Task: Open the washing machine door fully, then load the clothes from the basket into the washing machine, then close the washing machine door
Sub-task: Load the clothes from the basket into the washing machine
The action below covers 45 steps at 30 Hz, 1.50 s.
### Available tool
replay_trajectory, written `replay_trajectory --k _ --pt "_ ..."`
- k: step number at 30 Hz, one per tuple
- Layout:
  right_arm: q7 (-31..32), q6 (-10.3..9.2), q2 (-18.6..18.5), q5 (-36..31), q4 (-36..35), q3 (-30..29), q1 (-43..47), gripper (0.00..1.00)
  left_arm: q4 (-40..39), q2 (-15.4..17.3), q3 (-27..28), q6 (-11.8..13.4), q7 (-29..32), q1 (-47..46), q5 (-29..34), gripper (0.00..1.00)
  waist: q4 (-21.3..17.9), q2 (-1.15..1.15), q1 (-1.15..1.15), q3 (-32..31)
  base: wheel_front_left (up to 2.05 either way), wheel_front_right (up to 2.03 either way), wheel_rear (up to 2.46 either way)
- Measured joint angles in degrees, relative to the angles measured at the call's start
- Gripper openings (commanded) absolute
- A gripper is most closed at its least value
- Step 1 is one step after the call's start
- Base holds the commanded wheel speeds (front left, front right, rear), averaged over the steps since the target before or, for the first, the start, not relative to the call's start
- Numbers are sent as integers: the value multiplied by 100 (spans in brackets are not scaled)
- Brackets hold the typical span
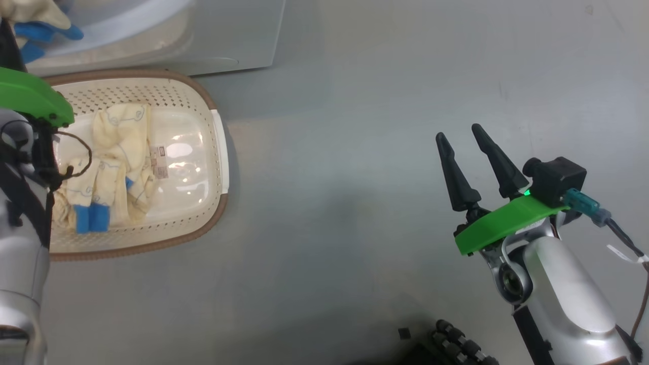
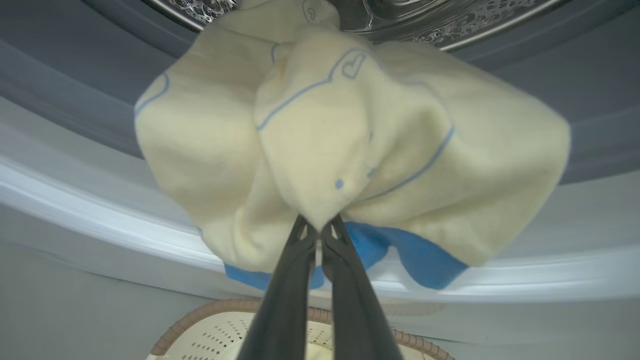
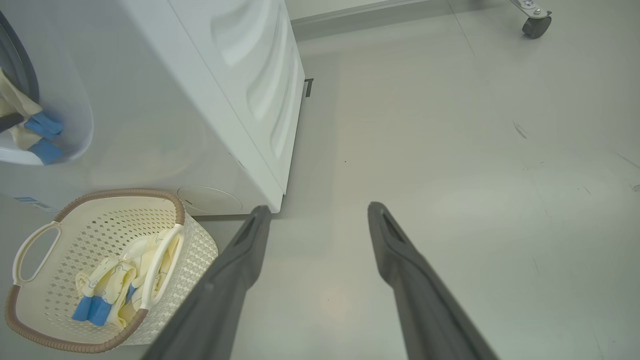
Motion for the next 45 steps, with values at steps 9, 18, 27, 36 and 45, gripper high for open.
replay_trajectory --k 9,18,27,36,45 --pt "0 0 0 -8 19 -58 2 100 -1060 233 -154 -1 -8 331 -71 0 172 0 0 -109 0 0 0" --pt "0 0 0 -8 5 -21 1 100 -2159 485 -86 0 -40 260 143 0 237 0 0 18 0 0 0" --pt "0 0 0 -8 -35 3 -68 100 -2264 961 -455 -1 721 -1104 258 0 96 0 0 469 0 0 0" --pt "0 0 1 1 -140 109 -289 100 -1523 1432 -923 -1 1120 -2660 51 0 -150 0 1 968 0 0 0" --pt "0 0 2 56 -143 267 -361 100 -589 1479 -1459 -2 1360 -3478 -68 0 -348 0 0 1164 0 0 0"
